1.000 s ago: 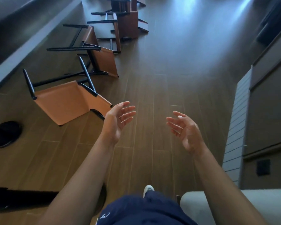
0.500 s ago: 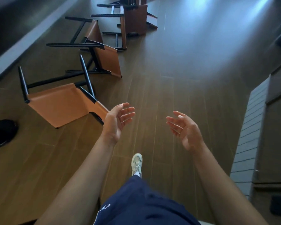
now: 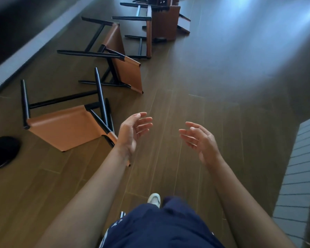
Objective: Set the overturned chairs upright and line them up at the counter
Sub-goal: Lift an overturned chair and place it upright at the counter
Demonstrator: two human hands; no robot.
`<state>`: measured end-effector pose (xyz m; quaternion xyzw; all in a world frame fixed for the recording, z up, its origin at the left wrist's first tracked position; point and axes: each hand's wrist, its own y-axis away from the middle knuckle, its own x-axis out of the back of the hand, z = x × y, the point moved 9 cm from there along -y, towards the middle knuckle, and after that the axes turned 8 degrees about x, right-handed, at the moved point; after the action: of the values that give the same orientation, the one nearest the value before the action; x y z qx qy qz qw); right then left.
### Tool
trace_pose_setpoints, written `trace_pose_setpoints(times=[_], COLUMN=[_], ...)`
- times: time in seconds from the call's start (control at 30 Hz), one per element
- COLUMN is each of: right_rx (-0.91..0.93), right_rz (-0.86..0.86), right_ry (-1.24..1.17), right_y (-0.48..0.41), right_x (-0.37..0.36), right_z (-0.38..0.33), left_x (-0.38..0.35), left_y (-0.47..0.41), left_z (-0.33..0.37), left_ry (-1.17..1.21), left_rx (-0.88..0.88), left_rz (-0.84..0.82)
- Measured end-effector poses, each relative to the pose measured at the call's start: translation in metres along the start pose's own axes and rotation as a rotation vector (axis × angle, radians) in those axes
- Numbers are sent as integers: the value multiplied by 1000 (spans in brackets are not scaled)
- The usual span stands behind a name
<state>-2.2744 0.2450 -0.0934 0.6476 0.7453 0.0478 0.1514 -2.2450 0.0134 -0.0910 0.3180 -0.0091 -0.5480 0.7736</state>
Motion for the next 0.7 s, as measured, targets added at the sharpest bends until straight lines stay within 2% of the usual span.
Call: trace_pose_setpoints(times=[0.2,0.4,0.7], right_rx=[-34,-50,-148], right_rz=[-77,-195,-471], right_ry=[-12,33,125], right_y=[-67,-142,-267], right_x=[-26,-48,-91], right_z=[-9,-17,-30], left_x=[10,24,34], left_y=[-41,-82,-137], left_z=[25,48,71], left_ry=[102,163,332], left_rx=[-22,-66,-115], left_rz=[56,181,492])
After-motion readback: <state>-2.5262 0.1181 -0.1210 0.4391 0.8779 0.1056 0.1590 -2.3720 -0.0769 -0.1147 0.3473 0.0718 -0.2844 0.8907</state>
